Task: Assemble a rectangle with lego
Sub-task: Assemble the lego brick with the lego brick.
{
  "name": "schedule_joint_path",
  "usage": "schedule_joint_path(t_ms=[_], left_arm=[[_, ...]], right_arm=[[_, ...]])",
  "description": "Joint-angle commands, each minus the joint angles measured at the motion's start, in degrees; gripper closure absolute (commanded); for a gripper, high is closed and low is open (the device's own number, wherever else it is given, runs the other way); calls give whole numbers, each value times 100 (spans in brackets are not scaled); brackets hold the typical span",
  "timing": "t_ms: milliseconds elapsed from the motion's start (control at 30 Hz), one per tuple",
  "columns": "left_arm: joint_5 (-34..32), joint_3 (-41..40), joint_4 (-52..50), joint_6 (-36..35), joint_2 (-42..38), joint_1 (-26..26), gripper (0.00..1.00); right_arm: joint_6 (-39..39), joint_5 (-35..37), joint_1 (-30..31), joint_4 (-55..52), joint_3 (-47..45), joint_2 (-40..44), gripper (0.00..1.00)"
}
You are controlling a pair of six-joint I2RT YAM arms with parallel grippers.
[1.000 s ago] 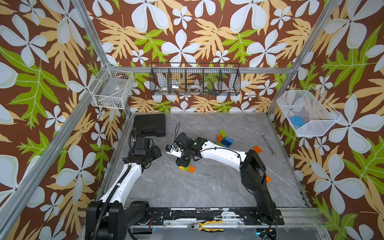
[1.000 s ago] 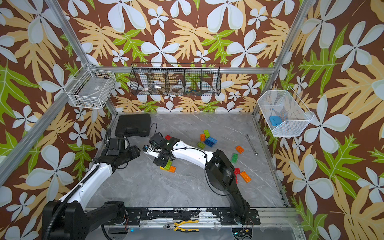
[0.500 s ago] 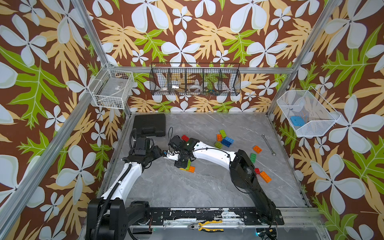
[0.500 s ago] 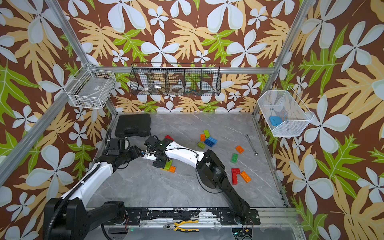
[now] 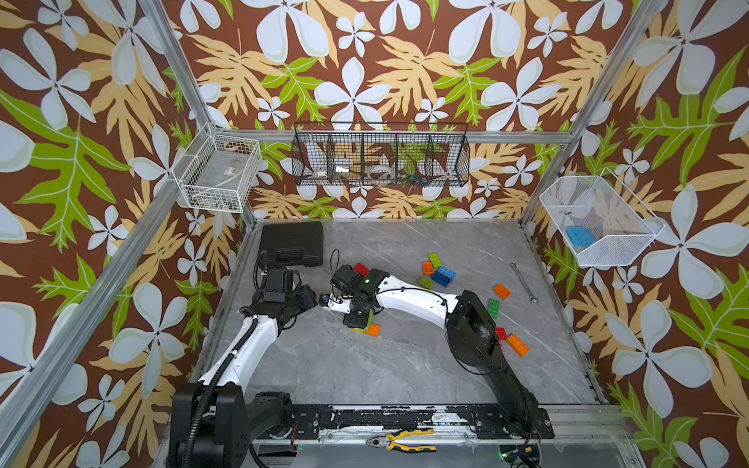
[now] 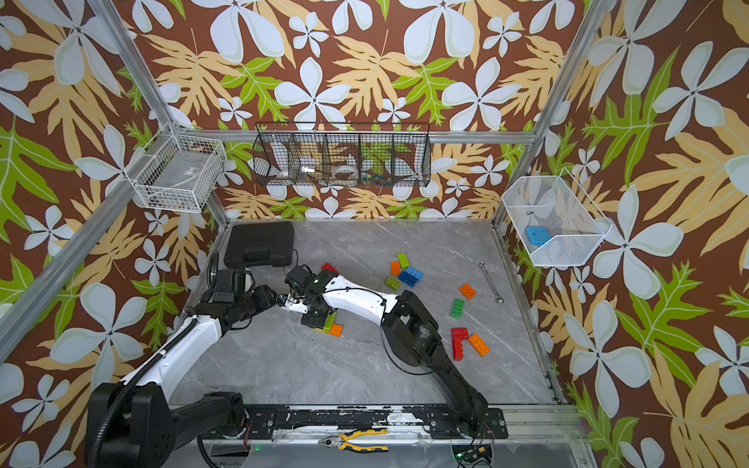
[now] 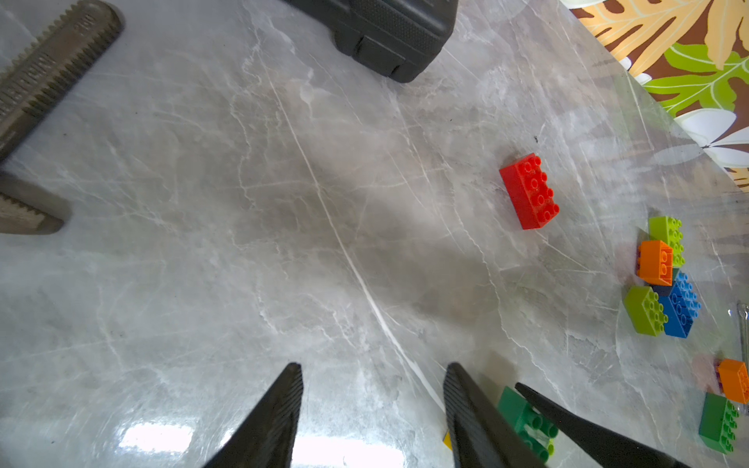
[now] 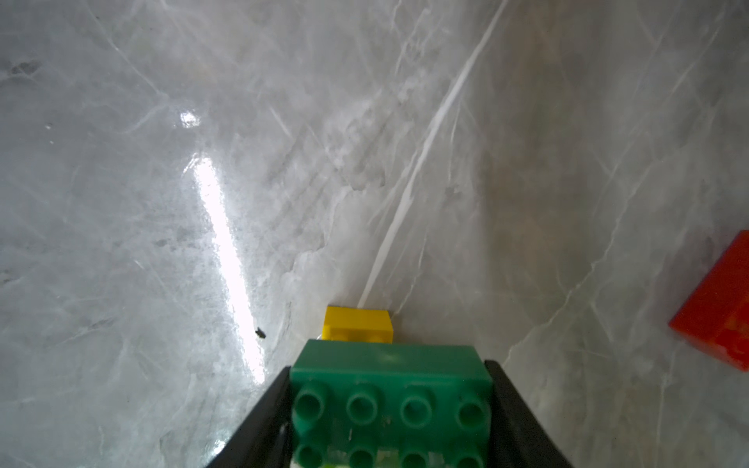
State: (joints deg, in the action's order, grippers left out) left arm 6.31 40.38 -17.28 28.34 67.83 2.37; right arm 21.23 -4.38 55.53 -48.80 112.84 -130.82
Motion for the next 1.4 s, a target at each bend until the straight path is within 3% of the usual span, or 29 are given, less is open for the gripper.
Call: schedule_joint_path(t_ms=[0, 933, 1367], left_arm=[[10, -13, 101, -10, 5, 0, 42], [11, 14, 123, -4, 55, 0, 42], [-59, 14, 87, -21, 33, 0, 42]], right_arm=[[-38, -124, -12, -18, 10, -16, 46], [-355, -142, -86, 70, -220, -59, 48], [-418, -256, -167, 208, -547, -69, 59]])
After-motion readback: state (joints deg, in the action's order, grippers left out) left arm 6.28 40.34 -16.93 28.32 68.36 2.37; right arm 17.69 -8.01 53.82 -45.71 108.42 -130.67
